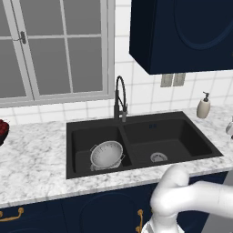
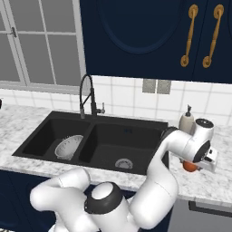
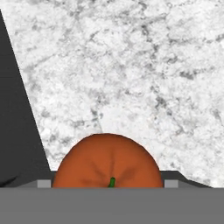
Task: Put the colander in the sink, put the orange in the colander, and turn on the sink faucet and pour water over the colander.
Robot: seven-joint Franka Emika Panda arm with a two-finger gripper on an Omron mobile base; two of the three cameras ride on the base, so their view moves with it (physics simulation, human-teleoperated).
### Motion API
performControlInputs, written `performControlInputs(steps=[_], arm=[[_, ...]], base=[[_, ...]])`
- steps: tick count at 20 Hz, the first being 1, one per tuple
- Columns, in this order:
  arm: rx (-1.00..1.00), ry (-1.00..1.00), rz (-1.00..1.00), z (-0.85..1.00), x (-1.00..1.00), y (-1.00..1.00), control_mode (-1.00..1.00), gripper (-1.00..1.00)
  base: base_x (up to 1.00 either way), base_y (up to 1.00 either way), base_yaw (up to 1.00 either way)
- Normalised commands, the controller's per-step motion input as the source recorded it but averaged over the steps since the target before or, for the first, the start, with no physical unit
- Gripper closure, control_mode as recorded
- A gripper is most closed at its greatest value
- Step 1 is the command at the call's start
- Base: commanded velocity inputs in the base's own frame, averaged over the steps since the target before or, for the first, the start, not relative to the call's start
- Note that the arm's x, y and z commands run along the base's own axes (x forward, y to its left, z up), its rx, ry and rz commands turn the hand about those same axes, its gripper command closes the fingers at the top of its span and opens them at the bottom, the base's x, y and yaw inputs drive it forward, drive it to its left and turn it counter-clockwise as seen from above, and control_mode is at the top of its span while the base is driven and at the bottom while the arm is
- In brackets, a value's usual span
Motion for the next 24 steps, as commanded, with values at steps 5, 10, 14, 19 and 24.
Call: performControlInputs(steps=[5,10,14,19,24], arm=[[0.00,0.00,0.00,0.20,-0.15,0.88,-1.00,1.00],[0.00,0.00,0.01,0.09,-0.14,0.89,-1.00,1.00],[0.00,0.00,0.02,0.04,-0.11,0.90,-1.00,1.00],[0.00,0.00,0.03,0.00,-0.07,0.95,-1.00,1.00],[0.00,0.00,0.01,0.00,-0.08,0.92,-1.00,1.00]], base=[[0.00,0.00,0.00],[0.00,0.00,0.00],[0.00,0.00,0.00],[0.00,0.00,0.00],[0.00,0.00,0.00]])
